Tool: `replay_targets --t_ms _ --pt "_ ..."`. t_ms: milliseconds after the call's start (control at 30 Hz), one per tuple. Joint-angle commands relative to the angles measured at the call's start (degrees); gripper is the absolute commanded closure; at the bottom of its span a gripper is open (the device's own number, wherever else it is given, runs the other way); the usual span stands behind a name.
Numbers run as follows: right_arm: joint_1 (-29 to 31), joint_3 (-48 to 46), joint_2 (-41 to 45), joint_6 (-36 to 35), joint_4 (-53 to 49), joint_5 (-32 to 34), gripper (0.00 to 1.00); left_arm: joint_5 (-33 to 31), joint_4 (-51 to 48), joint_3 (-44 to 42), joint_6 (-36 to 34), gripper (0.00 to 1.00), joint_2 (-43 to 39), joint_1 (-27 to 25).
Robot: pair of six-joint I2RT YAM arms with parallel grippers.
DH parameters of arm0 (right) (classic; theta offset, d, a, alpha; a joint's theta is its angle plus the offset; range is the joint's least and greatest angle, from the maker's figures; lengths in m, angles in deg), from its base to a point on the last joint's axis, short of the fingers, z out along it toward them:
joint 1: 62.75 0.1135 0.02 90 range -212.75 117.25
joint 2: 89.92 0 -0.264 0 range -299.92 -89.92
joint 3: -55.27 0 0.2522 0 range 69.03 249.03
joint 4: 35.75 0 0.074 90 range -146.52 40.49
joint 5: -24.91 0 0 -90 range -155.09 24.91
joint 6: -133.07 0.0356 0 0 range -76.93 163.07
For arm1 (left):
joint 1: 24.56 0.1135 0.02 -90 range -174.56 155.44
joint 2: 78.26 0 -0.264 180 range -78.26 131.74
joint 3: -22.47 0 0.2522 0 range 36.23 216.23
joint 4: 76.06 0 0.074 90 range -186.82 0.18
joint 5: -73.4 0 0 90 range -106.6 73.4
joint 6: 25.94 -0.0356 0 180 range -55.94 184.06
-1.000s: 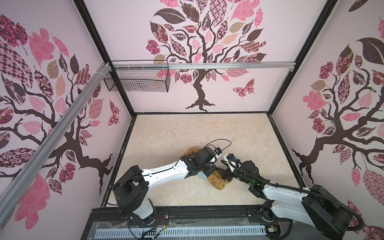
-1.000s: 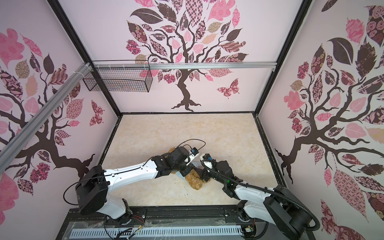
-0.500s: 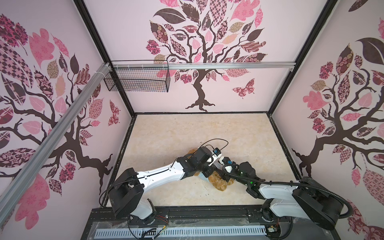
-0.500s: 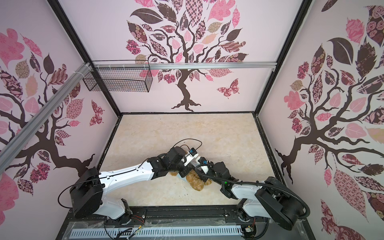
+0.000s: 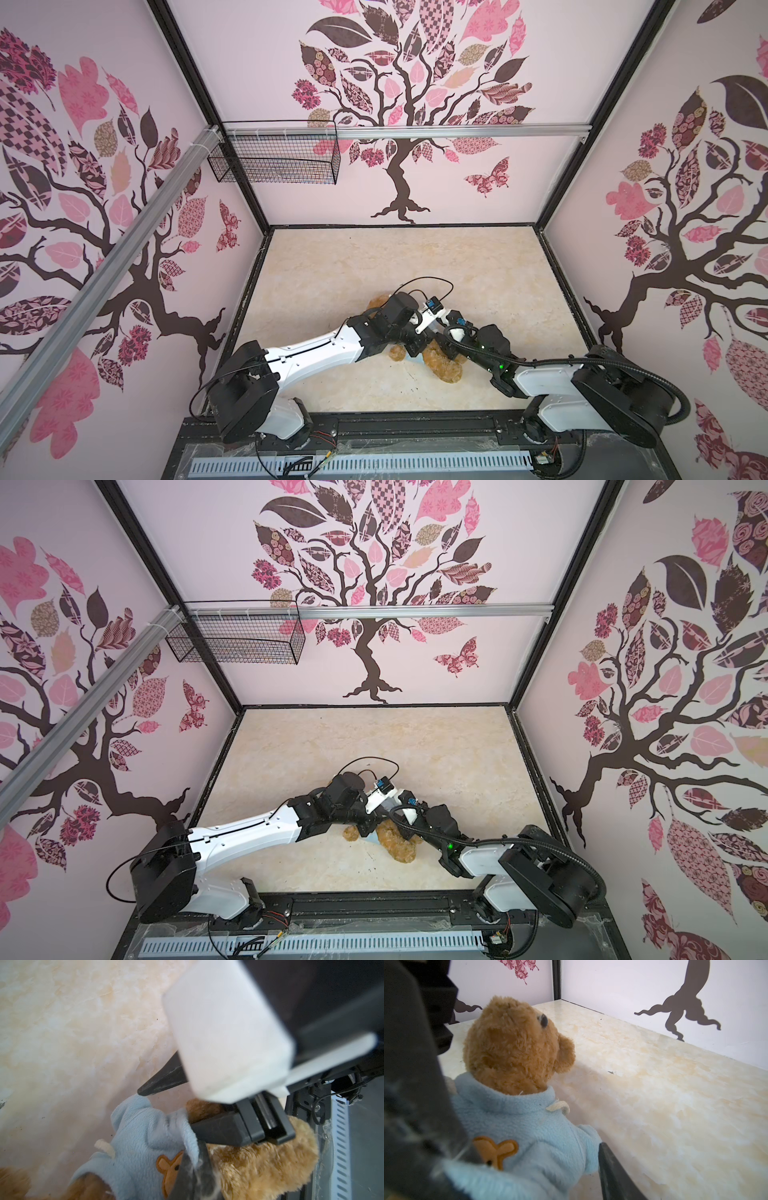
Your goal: Dress the teddy bear
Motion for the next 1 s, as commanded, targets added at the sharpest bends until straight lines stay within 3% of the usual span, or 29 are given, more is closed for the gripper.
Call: replay_targets --t_ms 0,100,267,433,767,967 --pt "0.2 1.3 -4.3 5.8 5.2 0.1 0.52 7.4 4.3 0.8 -1.0 1.0 -0.2 -0.6" --pt "-0.4 1.4 -7.0 11.7 7.6 4.4 0.54 9.1 3.7 1.0 -1.3 1.0 -0.3 -0.6" --pt "-4.2 3.5 -7.6 23.4 4.0 3.6 0.61 12.8 4.0 -2.1 -0.3 1.0 -0.5 -0.6" --pt "-10.7 3.1 -7.4 34.1 1.1 3.0 0.62 13.4 7.8 -8.4 2.4 1.0 -2.4 -0.6" --pt "-14.8 3.3 -9.3 38.5 -1.4 4.1 0.56 11.0 11.1 -13.9 4.6 1.0 -4.4 -0.6" --pt "-15.0 3.8 -9.5 41.7 -3.3 3.2 0.49 10.7 11.1 -11.5 3.1 1.0 -5.1 -0.6"
